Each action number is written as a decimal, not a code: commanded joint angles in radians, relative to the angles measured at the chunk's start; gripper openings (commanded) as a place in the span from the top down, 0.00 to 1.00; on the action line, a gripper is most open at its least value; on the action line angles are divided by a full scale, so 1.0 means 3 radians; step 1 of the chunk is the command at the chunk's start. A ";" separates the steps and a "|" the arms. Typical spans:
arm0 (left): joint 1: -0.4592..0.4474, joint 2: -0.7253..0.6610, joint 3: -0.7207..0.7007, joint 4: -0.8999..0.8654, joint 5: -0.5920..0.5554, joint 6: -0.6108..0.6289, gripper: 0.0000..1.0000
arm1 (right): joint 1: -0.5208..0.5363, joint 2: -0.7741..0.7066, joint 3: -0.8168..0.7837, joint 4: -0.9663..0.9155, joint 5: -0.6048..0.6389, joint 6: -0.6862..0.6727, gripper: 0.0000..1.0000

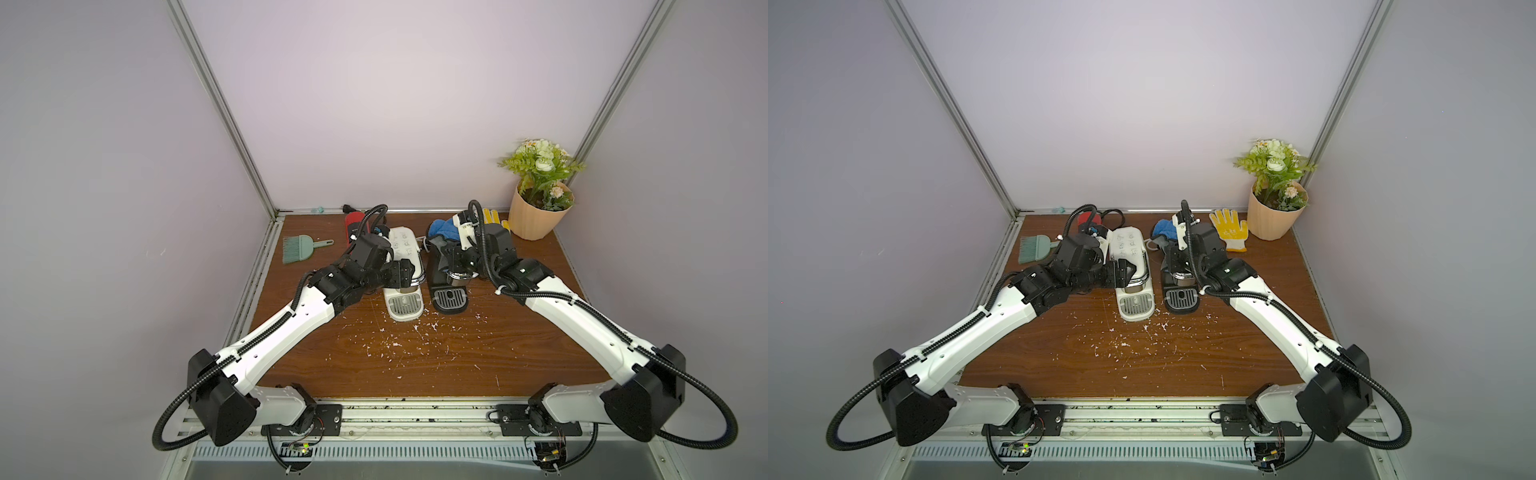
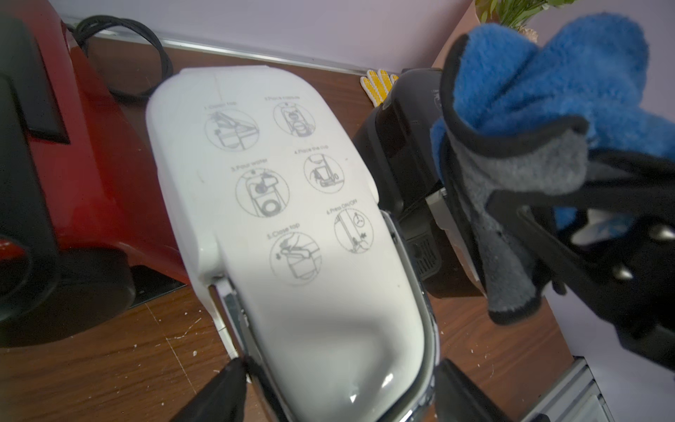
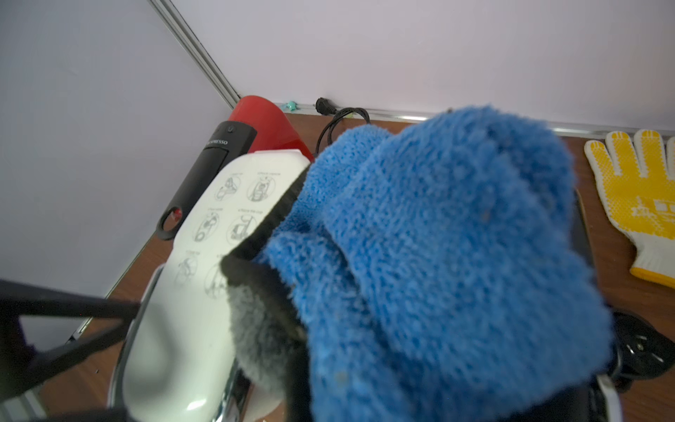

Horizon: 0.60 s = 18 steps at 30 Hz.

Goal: Wipe the surface of a coffee machine
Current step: Wipe the dirt from the surface of the coffee machine.

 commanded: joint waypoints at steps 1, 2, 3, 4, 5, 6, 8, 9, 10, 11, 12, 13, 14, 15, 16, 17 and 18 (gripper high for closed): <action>0.0002 -0.0144 -0.0067 0.0021 -0.0011 -0.0084 0.19 | -0.0087 0.0287 0.0232 -0.0180 0.0260 -0.0149 0.94; 0.0004 -0.0169 -0.0088 0.0027 -0.0014 -0.0095 0.19 | -0.0137 0.0352 0.0282 -0.0178 0.0266 -0.0163 0.95; 0.0004 -0.0184 -0.0103 0.0041 -0.0008 -0.0083 0.18 | -0.0183 0.0397 0.0307 -0.0155 0.0243 -0.0169 0.95; 0.0002 -0.0206 -0.0117 0.0053 0.0001 -0.0081 0.19 | -0.0257 0.0432 0.0322 -0.0120 0.0174 -0.0172 0.95; 0.0002 -0.0225 -0.0136 0.0073 0.0008 -0.0082 0.18 | -0.0325 0.0458 0.0317 -0.0070 0.0105 -0.0176 0.95; 0.0002 -0.0236 -0.0146 0.0091 0.0019 -0.0082 0.18 | -0.0381 0.0482 0.0324 -0.0061 0.0061 -0.0191 0.94; 0.0002 -0.0259 -0.0150 0.0104 0.0028 -0.0064 0.18 | -0.0488 0.0505 0.0363 -0.0113 0.0031 -0.0230 0.94; 0.0002 -0.0265 -0.0150 0.0103 0.0023 -0.0063 0.18 | -0.0522 0.0490 0.0350 -0.0119 0.0038 -0.0246 0.94; 0.0002 -0.0275 -0.0153 0.0102 0.0018 -0.0057 0.18 | -0.0554 0.0466 0.0334 -0.0128 0.0039 -0.0260 0.94; 0.0002 -0.0280 -0.0156 0.0107 0.0012 -0.0044 0.18 | -0.0579 0.0433 0.0302 -0.0137 0.0039 -0.0264 0.94; 0.0002 -0.0281 -0.0163 0.0115 0.0013 -0.0037 0.18 | -0.0588 0.0398 0.0271 -0.0148 0.0039 -0.0267 0.94; 0.0002 -0.0282 -0.0168 0.0126 0.0015 -0.0036 0.18 | -0.0592 0.0350 0.0226 -0.0160 0.0034 -0.0269 0.94; 0.0004 -0.0276 -0.0173 0.0144 0.0022 -0.0036 0.18 | -0.0594 0.0290 0.0164 -0.0166 0.0021 -0.0268 0.94; 0.0002 -0.0274 -0.0178 0.0156 0.0025 -0.0035 0.18 | -0.0593 0.0232 0.0097 -0.0171 0.0000 -0.0258 0.94; 0.0002 -0.0264 -0.0178 0.0168 0.0039 -0.0034 0.18 | -0.0591 0.0150 0.0016 -0.0181 -0.0025 -0.0244 0.94; 0.0004 -0.0247 -0.0173 0.0174 0.0048 -0.0031 0.18 | -0.0590 0.0060 -0.0071 -0.0196 -0.0047 -0.0223 0.94; 0.0002 -0.0240 -0.0166 0.0180 0.0068 -0.0026 0.18 | -0.0586 -0.0030 -0.0155 -0.0204 -0.0081 -0.0205 0.94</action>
